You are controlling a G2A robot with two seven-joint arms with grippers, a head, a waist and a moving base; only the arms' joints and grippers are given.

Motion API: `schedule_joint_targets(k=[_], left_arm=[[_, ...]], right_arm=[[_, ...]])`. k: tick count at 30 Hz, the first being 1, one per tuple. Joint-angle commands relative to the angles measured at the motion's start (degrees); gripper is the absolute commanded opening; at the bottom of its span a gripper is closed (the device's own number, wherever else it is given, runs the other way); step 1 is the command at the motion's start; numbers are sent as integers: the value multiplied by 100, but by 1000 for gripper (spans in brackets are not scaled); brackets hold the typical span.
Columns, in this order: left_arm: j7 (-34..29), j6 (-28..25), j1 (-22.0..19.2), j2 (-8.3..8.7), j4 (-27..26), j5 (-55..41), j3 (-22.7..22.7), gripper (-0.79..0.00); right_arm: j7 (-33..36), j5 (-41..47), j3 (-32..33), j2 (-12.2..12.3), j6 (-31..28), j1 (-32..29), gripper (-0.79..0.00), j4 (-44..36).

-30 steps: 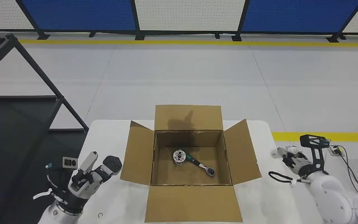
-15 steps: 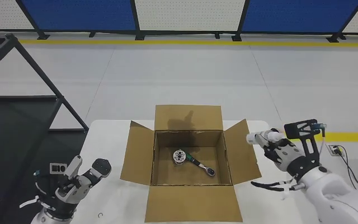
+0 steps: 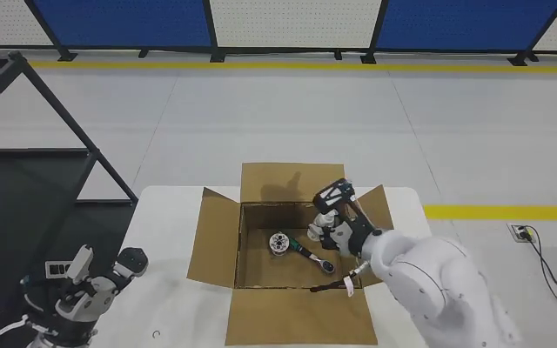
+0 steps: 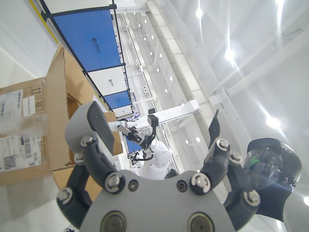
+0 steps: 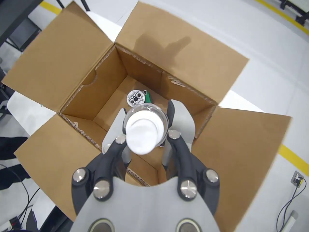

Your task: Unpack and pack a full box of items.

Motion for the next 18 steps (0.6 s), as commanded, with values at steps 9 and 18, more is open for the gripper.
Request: schedule_joint_targets(k=[9, 18], left_arm=[[-20, -2, 107, -15, -25, -6, -76, 0], [-59, 46, 114, -22, -74, 60, -68, 0]], right_arm=[[-268, 700, -1079, -322, -229, 886, -785, 2205], [-710, 694, -1705, -569, -359, 1199, -785, 3220]])
